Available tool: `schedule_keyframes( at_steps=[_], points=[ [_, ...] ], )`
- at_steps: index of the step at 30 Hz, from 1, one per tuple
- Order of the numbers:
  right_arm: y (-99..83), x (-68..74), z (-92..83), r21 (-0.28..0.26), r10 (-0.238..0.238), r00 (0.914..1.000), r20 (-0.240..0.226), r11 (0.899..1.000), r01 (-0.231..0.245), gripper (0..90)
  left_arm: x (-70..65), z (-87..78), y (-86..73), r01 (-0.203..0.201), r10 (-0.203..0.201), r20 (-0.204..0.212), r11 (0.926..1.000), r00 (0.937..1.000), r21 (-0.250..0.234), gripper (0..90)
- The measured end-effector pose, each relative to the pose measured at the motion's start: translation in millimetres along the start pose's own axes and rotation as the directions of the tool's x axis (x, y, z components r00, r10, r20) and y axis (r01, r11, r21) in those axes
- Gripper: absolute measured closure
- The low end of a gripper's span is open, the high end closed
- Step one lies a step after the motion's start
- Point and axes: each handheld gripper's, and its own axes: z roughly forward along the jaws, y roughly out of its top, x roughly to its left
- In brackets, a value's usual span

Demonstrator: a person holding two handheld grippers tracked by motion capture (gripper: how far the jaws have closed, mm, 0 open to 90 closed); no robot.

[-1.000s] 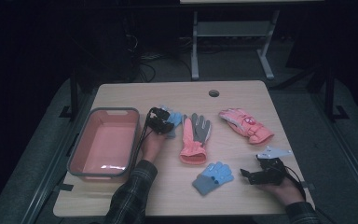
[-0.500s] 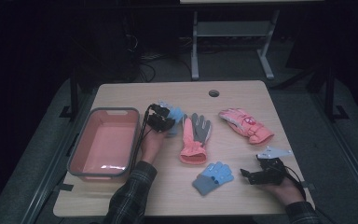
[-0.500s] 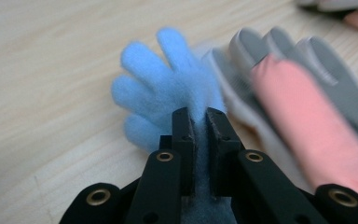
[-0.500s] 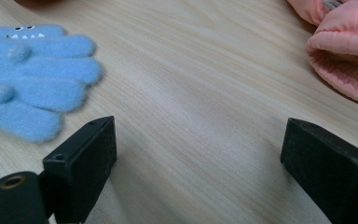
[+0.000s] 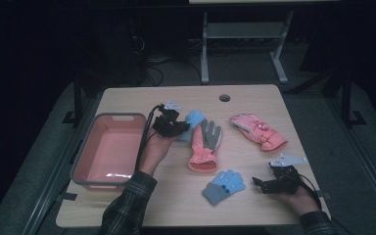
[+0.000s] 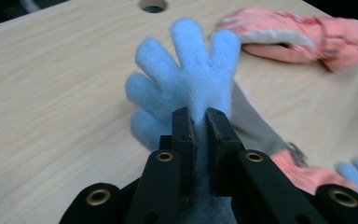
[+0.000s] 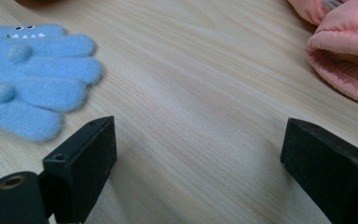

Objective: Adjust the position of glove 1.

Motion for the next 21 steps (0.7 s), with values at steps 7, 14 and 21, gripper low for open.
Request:
schedule_keyframes(
  at_steps=[7,14,21],
  points=[
    [0.0,0.0,0.0,0.0,0.0,1.0,0.0,1.0,0.0,9.8,-20.8,-12.2,-0.1,-0.051,0.053,0.091,0.9985,0.9944,-0.016,82.8],
    [0.0,-0.1,0.0,0.0,0.0,1.0,0.0,1.0,0.0,9.8,-42.9,-18.4,-7.2,-0.076,0.08,0.195,0.9967,0.9776,-0.028,82.8],
    [0.0,0.0,0.0,0.0,0.0,1.0,0.001,1.0,0.0,9.8,-63.8,-18.1,-12.5,-0.101,0.106,0.263,0.9944,0.959,-0.032,82.7]
  ],
)
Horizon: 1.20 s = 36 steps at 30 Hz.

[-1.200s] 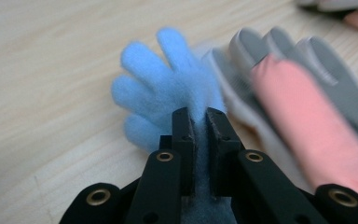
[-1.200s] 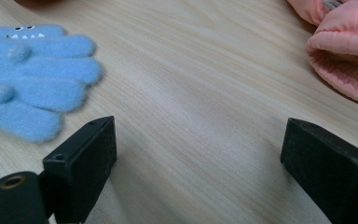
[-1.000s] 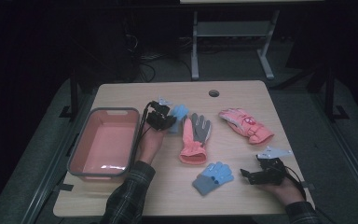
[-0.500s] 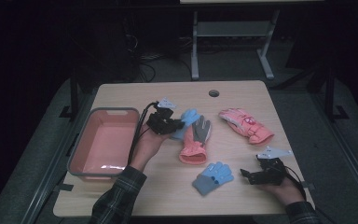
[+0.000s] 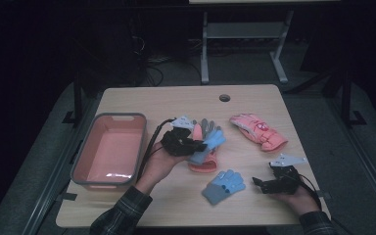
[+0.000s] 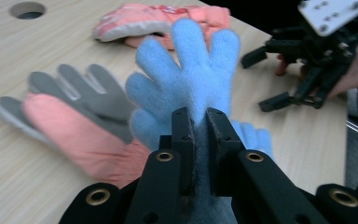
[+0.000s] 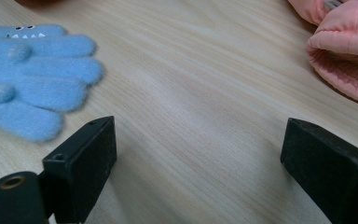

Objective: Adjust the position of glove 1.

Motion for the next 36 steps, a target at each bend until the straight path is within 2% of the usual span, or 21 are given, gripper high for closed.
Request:
schedule_keyframes(
  at_steps=[4,10,16,18,27,30,31,36],
  points=[
    [0.0,-0.4,0.2,-0.003,-0.005,1.0,0.001,1.0,0.005,9.8,-11.5,8.0,-5.8,-0.014,0.014,0.02,0.9997,0.9997,0.019,82.7],
    [0.0,-0.4,0.2,-0.003,-0.004,1.0,0.0,1.0,0.004,9.8,-29.3,20.5,-18.2,-0.058,0.055,0.047,0.9963,0.9973,0.063,82.7],
    [0.1,-0.4,0.1,-0.002,-0.004,1.0,0.0,1.0,0.004,9.8,-41.5,34.8,-27.7,-0.063,0.055,0.084,0.9933,0.9949,0.097,82.6],
    [0.1,-0.4,0.1,-0.003,-0.003,1.0,-0.001,1.0,0.003,9.8,-44.9,40.2,-29.2,-0.07,0.062,0.082,0.9921,0.9947,0.104,82.6],
    [0.1,-0.4,0.2,-0.003,-0.005,1.0,0.0,1.0,0.005,9.8,-52.1,61.4,-38.0,-0.083,0.073,0.079,0.9862,0.9942,0.143,82.4],
    [0.1,-0.4,0.1,-0.002,-0.004,1.0,-0.001,1.0,0.004,9.8,-52.6,66.7,-40.9,-0.097,0.086,0.075,0.9812,0.9935,0.167,82.0],
    [0.1,-0.4,0.1,-0.002,-0.004,1.0,-0.001,1.0,0.004,9.8,-53.2,68.6,-42.0,-0.09,0.079,0.073,0.9825,0.9942,0.163,81.8],
    [0.1,-0.5,0.2,-0.003,-0.006,1.0,-0.001,1.0,0.006,9.7,-55.2,72.7,-44.4,-0.097,0.082,0.089,0.9789,0.9926,0.18,80.9]
  ],
)
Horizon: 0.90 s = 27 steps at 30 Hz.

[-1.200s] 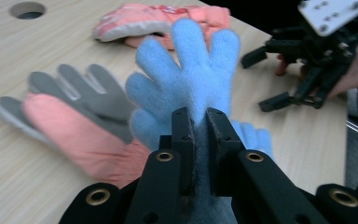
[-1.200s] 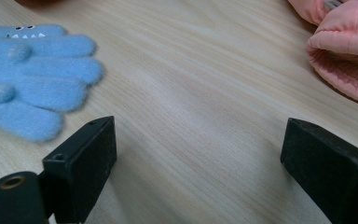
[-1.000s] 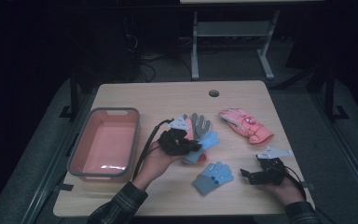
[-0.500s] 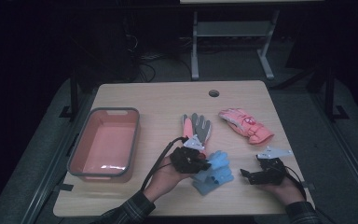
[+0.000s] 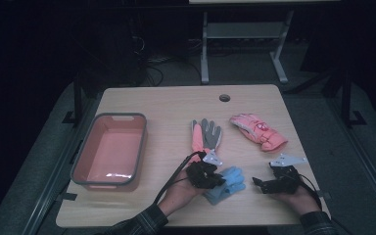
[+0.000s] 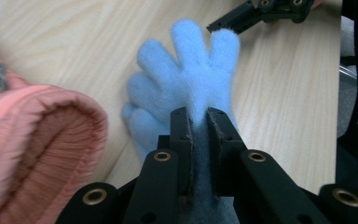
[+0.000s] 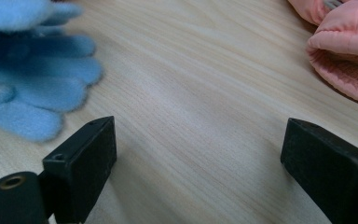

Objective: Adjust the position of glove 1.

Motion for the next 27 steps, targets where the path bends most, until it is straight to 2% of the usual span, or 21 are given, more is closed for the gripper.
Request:
schedule_keyframes(
  at_steps=[4,7,11,14,18,21,23,27],
  points=[
    [0.0,0.1,0.0,0.0,0.001,1.0,-0.001,1.0,-0.001,9.7,-0.7,5.2,-2.0,-0.007,0.007,0.0,0.9999,1.0,0.01,79.0],
    [0.0,0.1,0.0,0.0,0.001,1.0,-0.001,1.0,-0.001,9.8,-0.9,6.5,-1.9,-0.015,0.015,-0.009,0.9998,0.9998,0.016,74.4],
    [0.0,0.1,0.0,0.0,0.001,1.0,-0.001,1.0,-0.001,9.7,-0.2,6.3,-1.9,-0.019,0.02,-0.035,0.9994,0.9992,0.027,61.6],
    [0.0,0.1,0.0,0.0,0.002,1.0,-0.001,1.0,-0.002,9.8,-1.5,6.8,-1.9,-0.021,0.022,-0.053,0.9995,0.9984,0.023,46.7],
    [0.1,0.2,0.1,0.001,0.001,1.0,-0.002,1.0,-0.001,9.7,-6.0,7.2,0.0,-0.05,0.052,-0.083,0.9986,0.9952,0.018,27.4],
    [0.1,0.1,0.1,0.0,0.0,1.0,-0.003,1.0,0.0,9.8,-5.9,8.9,0.6,-0.042,0.044,-0.086,0.9989,0.9953,0.023,17.5],
    [0.1,0.1,0.1,0.0,0.0,1.0,-0.003,1.0,0.0,9.7,-5.4,12.0,-0.5,-0.04,0.042,-0.087,0.9989,0.9953,0.024,16.4],
    [0.1,0.1,0.1,0.0,0.0,1.0,-0.003,1.0,0.0,9.8,-4.8,20.1,-3.1,-0.047,0.052,-0.087,0.997,0.9948,0.062,14.6]
  ],
)
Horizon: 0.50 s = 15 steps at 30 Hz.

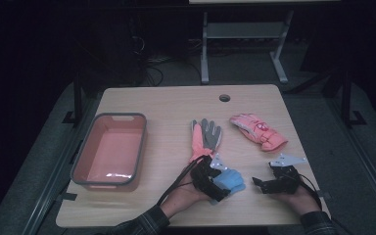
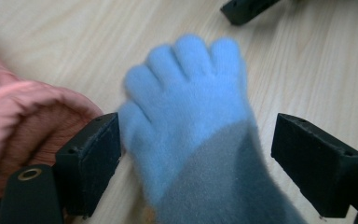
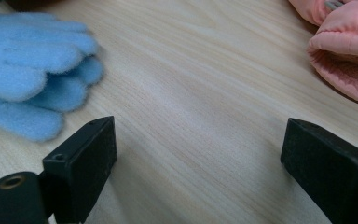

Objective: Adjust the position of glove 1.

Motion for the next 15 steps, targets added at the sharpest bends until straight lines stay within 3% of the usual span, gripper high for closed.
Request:
schedule_keyframes(
  at_steps=[1,6,15],
  points=[
    [0.0,0.0,0.0,0.0,0.0,1.0,0.0,1.0,0.0,9.8,-1.2,2.6,-0.5,0.01,-0.01,-0.001,1.0,1.0,-0.003,14.5],
    [0.0,0.0,0.0,0.0,0.0,1.0,-0.001,1.0,0.0,9.8,-2.4,10.3,-2.7,-0.016,0.016,-0.012,0.9994,0.9998,0.029,14.2],
    [0.0,0.0,0.0,0.0,0.0,1.0,0.0,1.0,0.0,9.7,-7.2,13.9,-5.0,-0.047,0.049,-0.048,0.9984,0.9976,0.031,14.7]
  ],
)
